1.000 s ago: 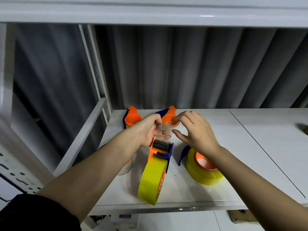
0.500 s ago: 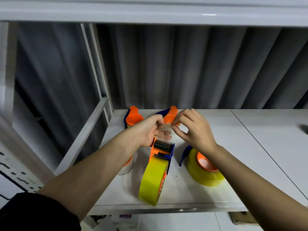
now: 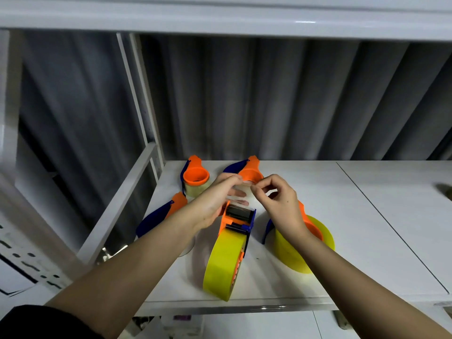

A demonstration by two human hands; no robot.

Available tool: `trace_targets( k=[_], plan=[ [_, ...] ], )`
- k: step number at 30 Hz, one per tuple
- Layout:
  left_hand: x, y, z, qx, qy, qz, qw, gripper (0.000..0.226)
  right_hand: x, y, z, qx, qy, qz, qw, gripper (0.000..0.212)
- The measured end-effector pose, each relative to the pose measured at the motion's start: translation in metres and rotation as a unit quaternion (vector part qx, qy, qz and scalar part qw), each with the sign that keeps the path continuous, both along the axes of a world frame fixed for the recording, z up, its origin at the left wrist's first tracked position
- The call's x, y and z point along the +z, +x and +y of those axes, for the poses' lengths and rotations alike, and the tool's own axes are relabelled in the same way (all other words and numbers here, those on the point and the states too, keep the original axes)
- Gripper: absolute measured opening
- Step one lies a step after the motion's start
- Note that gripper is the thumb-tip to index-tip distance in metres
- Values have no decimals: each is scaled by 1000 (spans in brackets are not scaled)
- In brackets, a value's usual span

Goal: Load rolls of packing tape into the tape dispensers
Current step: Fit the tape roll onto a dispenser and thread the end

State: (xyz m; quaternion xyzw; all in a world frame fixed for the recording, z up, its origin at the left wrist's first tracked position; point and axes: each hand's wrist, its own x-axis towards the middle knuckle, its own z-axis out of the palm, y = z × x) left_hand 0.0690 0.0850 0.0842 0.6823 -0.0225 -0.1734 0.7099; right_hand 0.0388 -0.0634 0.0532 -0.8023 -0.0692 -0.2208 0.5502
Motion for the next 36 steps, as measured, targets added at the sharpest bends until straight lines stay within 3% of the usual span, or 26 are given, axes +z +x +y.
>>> trace_targets(
  k=[4, 13, 19, 23, 28, 32, 36],
  plan=[
    [-5, 0, 5, 4, -11, -13, 1000, 14, 0, -3, 5, 20, 90, 46, 995, 11],
    [-7, -3, 9, 3, -8, -17, 1000, 13, 5, -5, 3, 74, 123, 118, 983, 10],
    [-8, -2, 8, 11, -15, -4, 1000, 15, 6, 0, -8, 193, 180, 254, 930, 12],
    [-6, -3, 8, 19, 1, 5, 1000, 13, 5, 0, -19, 241, 202, 272, 909, 21],
    [-3, -3, 7, 15, -19, 20, 999, 12, 14, -5, -15, 104, -23, 147, 983, 19],
    [-2, -3, 7, 27, -22, 27, 999, 14, 20, -8, -5, 59, -26, 104, 992, 28],
    [-2, -3, 8, 21, -26, 34, 999, 15, 30, 0, -4, 69, -54, 144, 986, 24]
  ],
)
